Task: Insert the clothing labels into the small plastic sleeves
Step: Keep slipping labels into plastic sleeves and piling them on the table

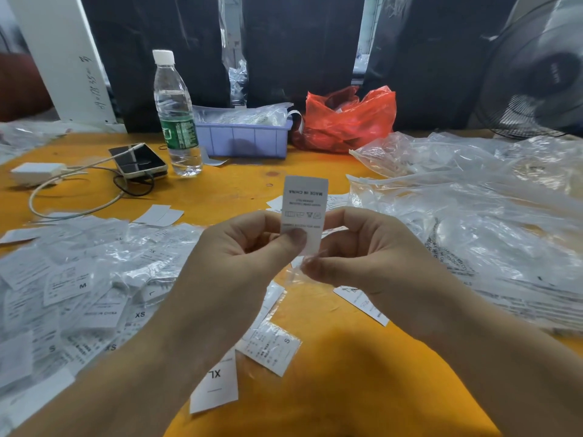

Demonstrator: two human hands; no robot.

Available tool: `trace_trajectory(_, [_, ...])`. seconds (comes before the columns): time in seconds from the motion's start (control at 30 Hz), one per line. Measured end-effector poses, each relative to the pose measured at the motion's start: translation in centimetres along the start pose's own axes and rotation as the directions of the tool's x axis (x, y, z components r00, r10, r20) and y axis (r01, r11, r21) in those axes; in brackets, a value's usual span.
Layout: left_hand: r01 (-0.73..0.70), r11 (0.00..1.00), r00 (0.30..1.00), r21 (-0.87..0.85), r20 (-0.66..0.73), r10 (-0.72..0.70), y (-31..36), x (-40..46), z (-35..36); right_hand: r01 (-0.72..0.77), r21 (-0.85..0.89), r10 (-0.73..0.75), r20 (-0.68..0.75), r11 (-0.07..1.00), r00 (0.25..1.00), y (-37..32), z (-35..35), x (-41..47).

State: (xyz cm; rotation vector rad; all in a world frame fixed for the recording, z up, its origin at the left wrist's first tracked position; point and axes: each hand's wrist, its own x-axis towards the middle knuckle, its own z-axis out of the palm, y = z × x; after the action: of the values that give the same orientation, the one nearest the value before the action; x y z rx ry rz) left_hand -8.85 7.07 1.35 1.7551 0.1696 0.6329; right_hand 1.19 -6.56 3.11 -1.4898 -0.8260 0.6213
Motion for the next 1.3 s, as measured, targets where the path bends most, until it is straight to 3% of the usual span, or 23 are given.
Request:
trace_trajectory(0.3, [-0.004, 0.999, 0.999, 0.041, -0.043, 0.006, 0.4, -0.1, -0.1, 0.017, -0.004, -0.017, 0.011, 1.000, 1.000, 0.1, -0.1, 0.0])
trace_trajectory(0.5, [0.014, 1.000, 1.000, 0.018, 0.011, -0.014, 1.0, -0.2, -0.1, 0.051, -0.017, -0.051, -0.002, 0.999, 0.999, 0.4, -0.5, 0.1])
trace_trajectory(0.63, [0.118, 0.990, 0.987, 0.082, 0.096, -0.126, 0.5, -0.1, 0.0, 0.077, 0.097, -0.072, -0.053, 0.992, 0.996, 0.5, -0.7, 0.2])
trace_trajectory(0.73, [0.121, 0.986, 0.987, 0.113, 0.093, -0.132, 0.2, -0.3, 0.2, 0.063, 0.131, -0.054, -0.069, 0.989, 0.996, 0.5, -0.8, 0.3])
trace_trajectory(0.97, [0.143, 0.989, 0.989, 0.034, 0.038, -0.144, 0.4, 0.2, 0.0, 0.012, 0.160, -0.005, -0.046, 0.987, 0.999, 0.5, -0.8, 0.4])
trace_trajectory(1.3, [0.148, 0.989, 0.987, -0.022, 0.062, -0.147, 0.4, 0.3, -0.2, 0.057, 0.254, -0.040, -0.075, 0.965, 0.996, 0.0, -1.8, 0.8])
